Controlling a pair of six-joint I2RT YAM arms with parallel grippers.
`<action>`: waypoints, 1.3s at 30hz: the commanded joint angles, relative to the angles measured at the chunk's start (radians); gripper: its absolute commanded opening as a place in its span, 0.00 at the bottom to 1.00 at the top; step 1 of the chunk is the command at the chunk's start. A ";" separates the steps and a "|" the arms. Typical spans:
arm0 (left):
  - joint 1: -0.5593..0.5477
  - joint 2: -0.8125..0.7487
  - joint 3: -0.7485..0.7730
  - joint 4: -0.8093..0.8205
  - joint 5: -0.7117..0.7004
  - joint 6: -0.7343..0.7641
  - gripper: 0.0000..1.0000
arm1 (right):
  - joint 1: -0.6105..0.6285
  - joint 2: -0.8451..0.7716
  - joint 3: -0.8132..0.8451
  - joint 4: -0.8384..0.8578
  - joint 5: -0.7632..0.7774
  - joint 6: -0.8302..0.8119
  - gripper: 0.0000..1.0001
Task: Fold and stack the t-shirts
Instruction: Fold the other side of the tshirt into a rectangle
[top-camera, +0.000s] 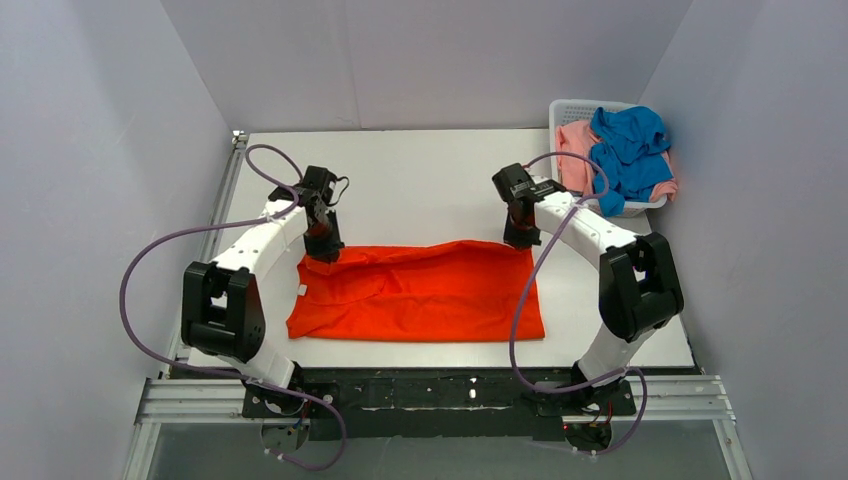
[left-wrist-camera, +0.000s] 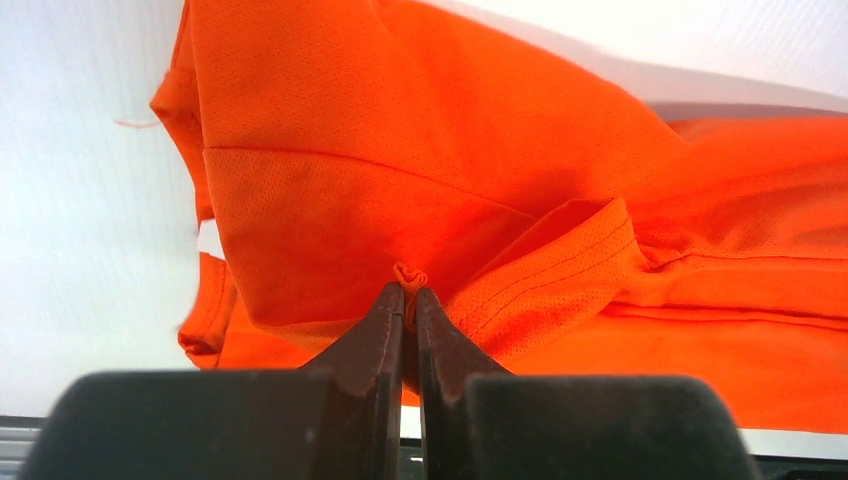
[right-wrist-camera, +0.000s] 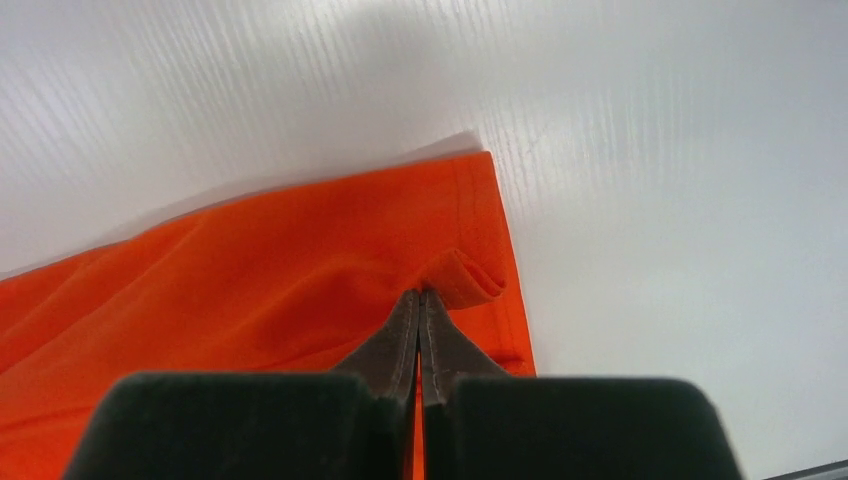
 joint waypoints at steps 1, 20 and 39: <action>-0.007 -0.048 -0.074 -0.058 0.014 -0.004 0.00 | 0.001 -0.057 -0.060 0.028 0.028 -0.014 0.01; -0.019 -0.186 -0.257 -0.090 0.061 -0.125 0.47 | 0.001 -0.149 -0.214 -0.007 0.006 0.009 0.48; -0.108 0.057 -0.058 0.029 0.371 -0.213 0.98 | -0.011 -0.157 -0.149 0.222 -0.295 0.000 0.87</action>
